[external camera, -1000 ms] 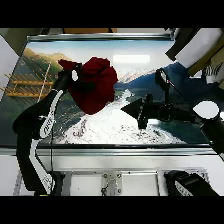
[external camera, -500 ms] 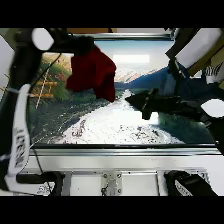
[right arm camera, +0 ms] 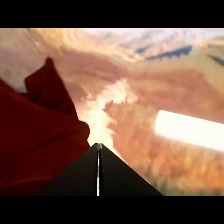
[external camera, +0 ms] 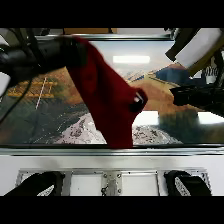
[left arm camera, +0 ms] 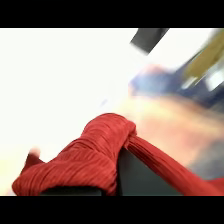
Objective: Fold the clothes and pants, and hang the long-sleeved shirts on hangers.
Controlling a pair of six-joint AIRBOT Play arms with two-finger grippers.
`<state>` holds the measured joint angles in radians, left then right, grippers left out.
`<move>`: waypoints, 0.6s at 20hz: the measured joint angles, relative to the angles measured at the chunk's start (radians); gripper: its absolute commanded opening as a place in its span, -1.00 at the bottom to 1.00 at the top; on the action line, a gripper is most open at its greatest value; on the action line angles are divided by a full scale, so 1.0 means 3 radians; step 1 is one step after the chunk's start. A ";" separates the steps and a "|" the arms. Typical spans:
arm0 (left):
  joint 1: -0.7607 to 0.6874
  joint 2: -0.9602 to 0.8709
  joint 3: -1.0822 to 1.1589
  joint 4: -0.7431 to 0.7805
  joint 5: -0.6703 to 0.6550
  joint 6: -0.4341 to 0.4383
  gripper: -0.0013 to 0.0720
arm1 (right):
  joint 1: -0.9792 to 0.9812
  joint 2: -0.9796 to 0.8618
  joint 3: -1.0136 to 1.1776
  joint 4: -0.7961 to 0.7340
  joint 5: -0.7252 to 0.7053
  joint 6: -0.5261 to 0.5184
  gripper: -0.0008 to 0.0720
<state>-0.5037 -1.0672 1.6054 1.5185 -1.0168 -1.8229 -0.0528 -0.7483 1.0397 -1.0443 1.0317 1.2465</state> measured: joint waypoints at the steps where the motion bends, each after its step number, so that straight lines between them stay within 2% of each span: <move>1: 0.0069 0.0023 -0.0259 0.0041 -0.0058 -0.0072 -0.90 | -0.0004 -0.0031 0.0000 -0.0042 0.0100 0.0042 0.57; 2: 0.0134 0.0024 -0.0510 0.0056 -0.0098 -0.0125 -0.90 | 0.0003 -0.0072 -0.0010 -0.0055 0.0174 0.0071 0.73; 4: 0.0258 -0.0036 -0.1008 0.0020 -0.0139 -0.0195 -0.90 | 0.0060 -0.0188 -0.0061 -0.0014 0.0291 0.0120 0.60; 8: 0.0500 -0.0340 -0.1682 -0.0172 -0.0097 -0.0267 -0.90 | 0.0440 -0.0565 -0.0215 0.0065 0.0351 0.0151 0.60; 12: 0.0729 -0.0562 -0.1891 -0.0390 -0.0104 -0.0273 -0.91 | 0.1094 -0.1080 -0.0281 0.0000 0.0018 0.0206 0.60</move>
<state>-0.2852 -1.2358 1.0382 1.4014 -1.0481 -1.9049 0.2752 -1.0721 0.9554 -1.0443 1.0370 1.3083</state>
